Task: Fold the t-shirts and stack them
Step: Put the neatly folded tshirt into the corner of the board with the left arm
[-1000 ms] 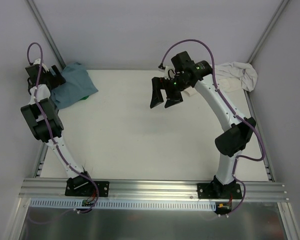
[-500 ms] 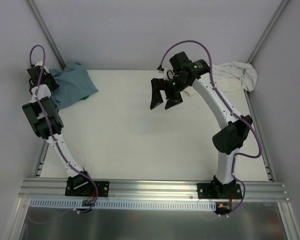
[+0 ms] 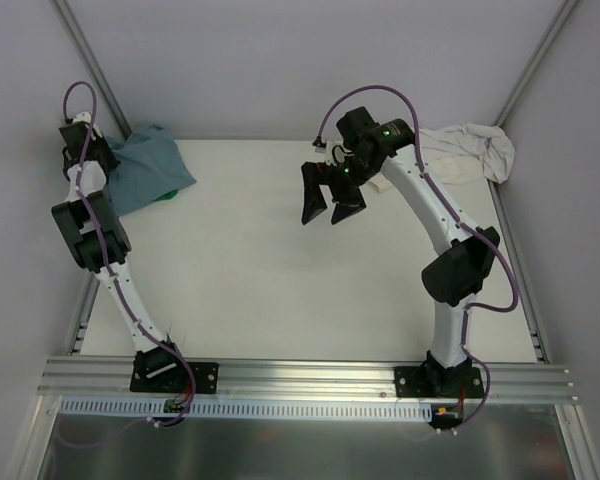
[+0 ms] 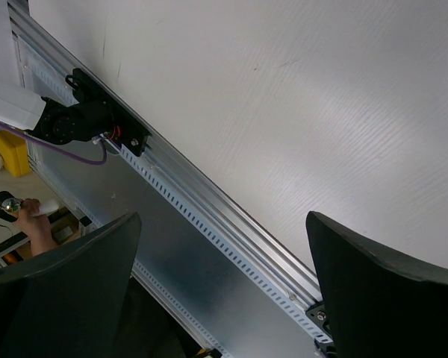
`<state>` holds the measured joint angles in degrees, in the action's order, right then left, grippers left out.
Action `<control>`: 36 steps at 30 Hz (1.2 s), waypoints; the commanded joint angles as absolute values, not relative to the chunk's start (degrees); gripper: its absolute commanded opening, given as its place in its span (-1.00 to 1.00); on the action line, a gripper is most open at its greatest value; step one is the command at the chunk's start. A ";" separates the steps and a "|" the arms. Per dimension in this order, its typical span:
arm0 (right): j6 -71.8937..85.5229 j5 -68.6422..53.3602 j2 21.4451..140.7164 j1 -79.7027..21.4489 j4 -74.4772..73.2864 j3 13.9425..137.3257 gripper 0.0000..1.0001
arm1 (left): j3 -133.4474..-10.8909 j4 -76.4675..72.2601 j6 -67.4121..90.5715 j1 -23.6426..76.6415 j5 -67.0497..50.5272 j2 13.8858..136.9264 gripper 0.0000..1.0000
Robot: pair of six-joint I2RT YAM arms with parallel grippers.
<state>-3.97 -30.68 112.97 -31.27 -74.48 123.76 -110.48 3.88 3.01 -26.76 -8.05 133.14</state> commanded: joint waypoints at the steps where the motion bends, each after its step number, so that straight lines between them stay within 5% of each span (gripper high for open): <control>1: -4.66 -32.52 113.82 -31.55 -76.64 126.74 0.99 | -117.06 1.93 0.89 -24.35 -5.36 131.57 -1.00; 25: -5.71 -33.40 114.17 -30.94 -78.57 126.48 0.99 | -123.05 0.26 -4.14 -22.32 8.51 137.72 -1.00; 26: -5.63 -33.40 114.17 -30.85 -78.57 126.47 0.99 | -122.96 0.26 -3.96 -22.59 9.92 137.99 -0.86; 29: -5.45 -34.01 114.34 -30.85 -78.57 125.95 0.99 | -122.17 -0.26 -3.16 -23.38 14.93 138.51 0.25; 32: -5.45 -34.63 114.52 -30.85 -78.57 125.42 0.99 | -121.55 -1.84 -2.81 -23.90 18.10 139.13 0.35; 33: -5.28 -34.80 114.61 -30.85 -78.57 125.25 0.99 | -121.47 -2.02 -2.73 -23.99 18.02 139.48 0.95; 36: -5.10 -35.51 114.70 -30.85 -78.40 125.16 0.99 | -120.85 -2.20 -0.45 -24.35 16.79 139.57 0.98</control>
<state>-5.04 -33.30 115.02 -31.11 -75.50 125.01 -121.01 1.17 -2.26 -21.34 11.86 139.33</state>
